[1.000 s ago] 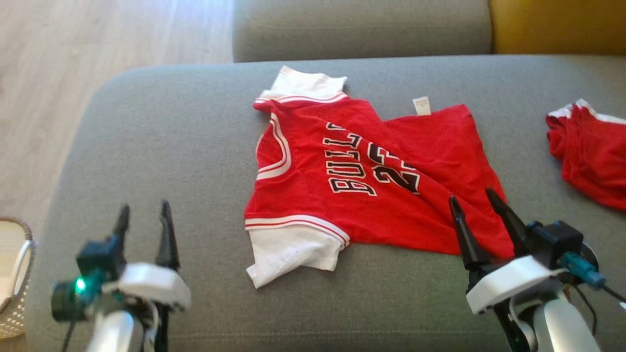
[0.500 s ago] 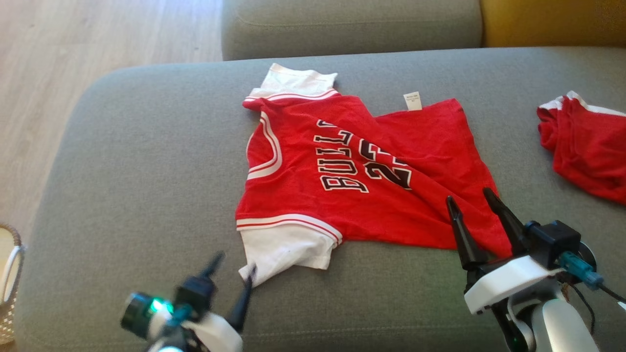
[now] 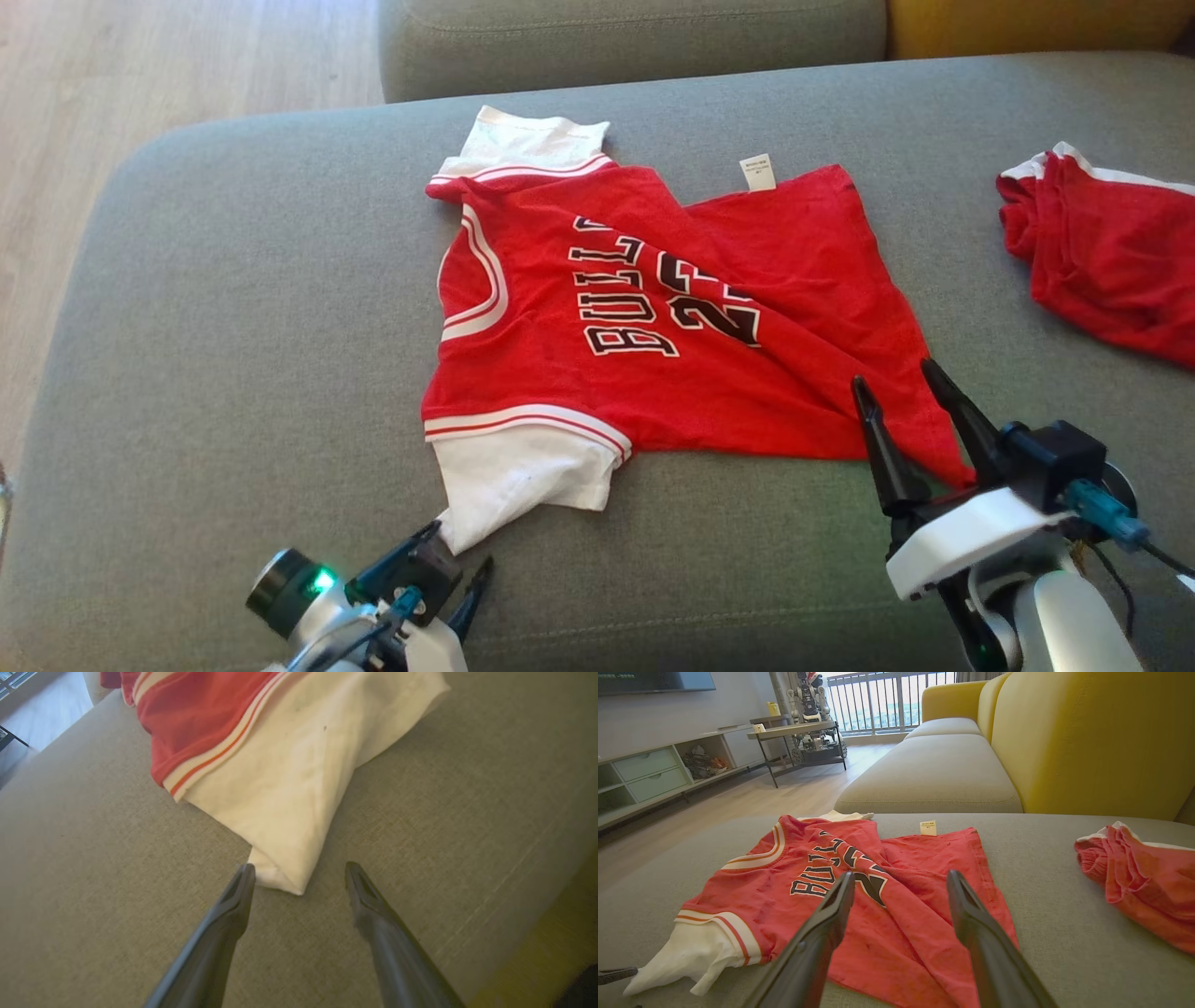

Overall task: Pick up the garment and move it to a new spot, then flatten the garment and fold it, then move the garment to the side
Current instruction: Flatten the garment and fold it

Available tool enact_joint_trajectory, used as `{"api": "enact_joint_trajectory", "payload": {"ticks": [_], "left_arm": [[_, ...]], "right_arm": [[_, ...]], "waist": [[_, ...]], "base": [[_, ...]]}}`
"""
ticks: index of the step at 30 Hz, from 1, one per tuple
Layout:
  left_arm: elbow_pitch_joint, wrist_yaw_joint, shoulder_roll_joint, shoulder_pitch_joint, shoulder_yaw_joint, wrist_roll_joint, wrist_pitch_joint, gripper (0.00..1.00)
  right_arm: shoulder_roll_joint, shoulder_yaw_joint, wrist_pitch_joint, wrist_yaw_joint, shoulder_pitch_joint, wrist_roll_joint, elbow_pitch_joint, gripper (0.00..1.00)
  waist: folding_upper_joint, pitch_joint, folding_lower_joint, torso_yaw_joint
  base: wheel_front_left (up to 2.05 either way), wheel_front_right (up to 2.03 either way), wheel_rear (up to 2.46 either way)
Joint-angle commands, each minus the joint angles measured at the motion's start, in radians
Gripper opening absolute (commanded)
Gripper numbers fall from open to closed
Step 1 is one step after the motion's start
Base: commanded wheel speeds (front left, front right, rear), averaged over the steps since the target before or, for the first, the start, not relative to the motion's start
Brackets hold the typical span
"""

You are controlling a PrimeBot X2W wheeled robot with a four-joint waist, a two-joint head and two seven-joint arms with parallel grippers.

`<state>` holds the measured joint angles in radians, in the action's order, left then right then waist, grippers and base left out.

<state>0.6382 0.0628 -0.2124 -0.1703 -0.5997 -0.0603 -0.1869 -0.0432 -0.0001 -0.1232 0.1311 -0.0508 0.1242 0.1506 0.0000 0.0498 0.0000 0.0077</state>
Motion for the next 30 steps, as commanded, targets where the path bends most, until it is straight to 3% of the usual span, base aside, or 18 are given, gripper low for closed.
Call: {"api": "enact_joint_trajectory", "payload": {"ticks": [1,13,14,15,16,23,26,28,30], "left_arm": [[-0.009,0.005,-0.016,-0.056,0.028,-0.004,-0.004,1.00],[0.123,0.006,0.000,-0.129,-0.001,-0.006,-0.002,1.00],[0.133,0.008,0.002,-0.133,-0.003,-0.003,0.003,0.89],[0.143,0.011,0.004,-0.137,-0.004,0.000,0.008,0.35],[0.150,0.014,0.005,-0.140,-0.007,0.002,0.010,0.00],[0.162,0.038,0.025,-0.145,0.006,0.063,0.019,0.00],[0.120,0.064,0.070,-0.126,0.042,0.214,0.045,0.00],[0.050,0.067,0.089,-0.109,-0.006,0.356,0.089,0.00],[-0.058,0.067,0.058,-0.100,-0.072,0.512,0.154,0.00]], "right_arm": [[-0.007,0.019,-0.003,0.000,-0.048,-0.002,-0.030,1.00],[-0.007,0.016,-0.003,0.000,-0.052,-0.007,-0.026,1.00],[-0.007,0.015,-0.002,0.000,-0.052,-0.007,-0.026,1.00],[-0.007,0.014,-0.002,0.000,-0.052,-0.008,-0.026,1.00],[-0.007,0.014,-0.002,0.000,-0.052,-0.008,-0.025,1.00],[-0.007,0.011,-0.005,0.000,-0.047,-0.006,-0.023,1.00],[-0.007,0.006,-0.006,0.000,-0.041,-0.004,-0.020,1.00],[-0.007,0.007,-0.006,0.000,-0.038,-0.002,-0.015,1.00],[-0.007,0.007,-0.006,0.000,-0.034,0.000,-0.010,1.00]], "waist": [[0.0000,0.001,0.0000,-0.001],[0.0000,0.005,0.0000,-0.009],[0.0000,0.005,0.0000,-0.009],[0.0000,0.004,0.0000,-0.008],[0.0000,0.004,0.0000,-0.007],[0.0000,-0.007,0.0000,0.000],[0.0000,-0.019,0.0000,0.007],[0.0000,-0.027,0.0000,0.011],[0.0000,-0.034,0.0000,0.017]], "base": [[0.00,0.00,0.00],[0.00,0.00,0.00],[0.00,0.00,0.00],[0.00,0.00,0.00],[0.00,0.00,0.00],[0.00,0.00,0.00],[0.00,0.00,0.00],[0.00,0.00,0.00],[0.00,0.00,0.00]]}}
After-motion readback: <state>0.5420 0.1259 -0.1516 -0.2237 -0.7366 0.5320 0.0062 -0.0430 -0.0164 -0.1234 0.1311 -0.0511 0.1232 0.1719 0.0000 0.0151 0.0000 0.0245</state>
